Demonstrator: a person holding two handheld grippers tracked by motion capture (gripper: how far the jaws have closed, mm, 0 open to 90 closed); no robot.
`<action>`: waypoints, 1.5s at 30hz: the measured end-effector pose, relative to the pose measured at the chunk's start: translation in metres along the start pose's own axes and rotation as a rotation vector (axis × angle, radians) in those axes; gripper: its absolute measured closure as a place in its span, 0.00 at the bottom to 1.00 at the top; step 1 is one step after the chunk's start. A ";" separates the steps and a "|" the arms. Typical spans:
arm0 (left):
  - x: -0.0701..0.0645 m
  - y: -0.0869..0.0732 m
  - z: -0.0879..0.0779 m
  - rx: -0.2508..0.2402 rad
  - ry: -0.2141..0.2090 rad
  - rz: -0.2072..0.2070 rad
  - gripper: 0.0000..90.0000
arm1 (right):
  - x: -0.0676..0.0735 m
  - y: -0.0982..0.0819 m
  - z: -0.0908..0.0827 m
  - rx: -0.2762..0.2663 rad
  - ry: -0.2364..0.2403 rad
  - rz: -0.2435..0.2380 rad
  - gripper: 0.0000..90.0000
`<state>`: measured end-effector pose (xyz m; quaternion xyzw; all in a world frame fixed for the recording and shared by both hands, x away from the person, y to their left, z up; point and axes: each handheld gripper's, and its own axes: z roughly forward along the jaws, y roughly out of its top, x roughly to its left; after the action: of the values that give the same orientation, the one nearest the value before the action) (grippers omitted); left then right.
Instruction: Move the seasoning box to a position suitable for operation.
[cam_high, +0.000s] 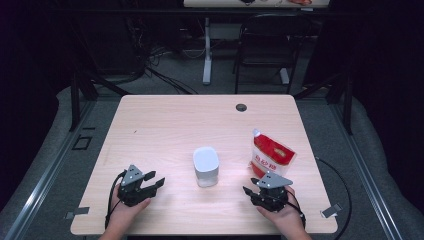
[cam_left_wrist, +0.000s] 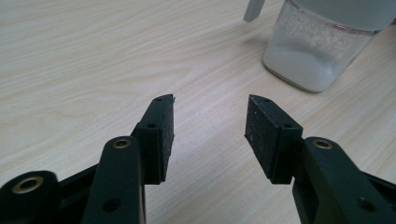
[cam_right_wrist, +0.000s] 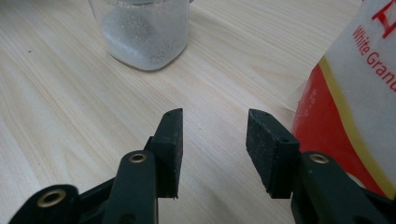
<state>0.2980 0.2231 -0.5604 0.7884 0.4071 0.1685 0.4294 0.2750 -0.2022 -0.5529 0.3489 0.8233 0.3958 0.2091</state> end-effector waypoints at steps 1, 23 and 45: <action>0.000 0.000 0.000 0.006 0.000 0.001 0.61 | 0.000 0.000 0.000 -0.001 0.005 0.004 0.63; -0.028 0.039 0.021 -0.004 -0.103 0.021 0.93 | 0.003 0.034 0.010 -0.073 0.032 0.115 0.86; -0.039 0.075 0.075 -0.010 -0.128 0.012 1.00 | 0.010 0.070 0.063 -0.118 0.024 0.128 0.95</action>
<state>0.3572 0.1299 -0.5394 0.7977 0.3734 0.1225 0.4575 0.3356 -0.1316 -0.5350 0.3831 0.7771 0.4602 0.1937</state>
